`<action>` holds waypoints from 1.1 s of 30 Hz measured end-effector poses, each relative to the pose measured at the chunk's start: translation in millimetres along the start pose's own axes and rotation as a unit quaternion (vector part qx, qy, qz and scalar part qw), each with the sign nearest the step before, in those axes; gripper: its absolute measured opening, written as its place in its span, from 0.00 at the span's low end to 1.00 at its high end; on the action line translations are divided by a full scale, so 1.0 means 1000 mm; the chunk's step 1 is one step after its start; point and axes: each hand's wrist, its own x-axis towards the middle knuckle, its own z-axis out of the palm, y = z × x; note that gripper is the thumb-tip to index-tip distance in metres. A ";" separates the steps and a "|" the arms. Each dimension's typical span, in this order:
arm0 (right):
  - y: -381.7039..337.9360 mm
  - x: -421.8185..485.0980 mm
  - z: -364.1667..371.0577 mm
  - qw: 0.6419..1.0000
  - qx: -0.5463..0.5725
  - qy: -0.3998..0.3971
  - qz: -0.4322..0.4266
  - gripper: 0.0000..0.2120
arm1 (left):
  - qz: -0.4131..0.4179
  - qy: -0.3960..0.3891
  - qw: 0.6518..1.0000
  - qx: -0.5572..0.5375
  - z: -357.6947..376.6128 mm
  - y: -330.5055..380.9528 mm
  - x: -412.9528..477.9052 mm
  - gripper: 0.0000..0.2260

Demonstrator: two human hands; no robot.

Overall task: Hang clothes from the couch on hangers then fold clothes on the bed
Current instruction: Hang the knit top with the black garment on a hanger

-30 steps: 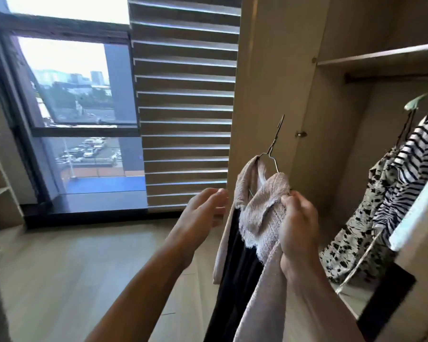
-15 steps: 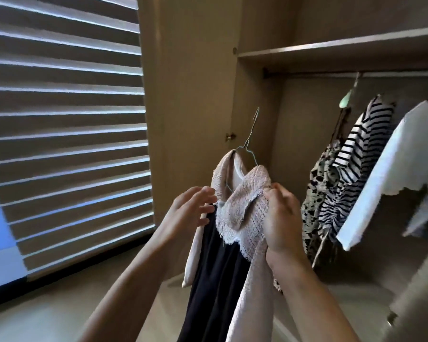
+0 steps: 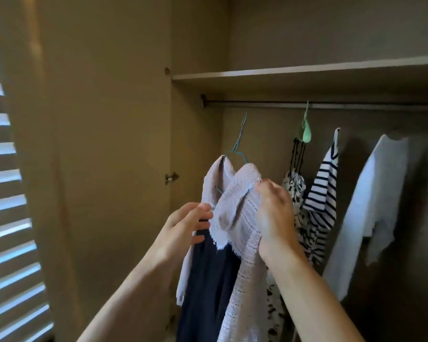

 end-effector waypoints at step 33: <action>0.029 0.537 0.173 0.971 -0.151 0.186 -0.016 0.07 | 0.025 -0.213 0.973 -0.085 0.039 0.002 0.578 0.11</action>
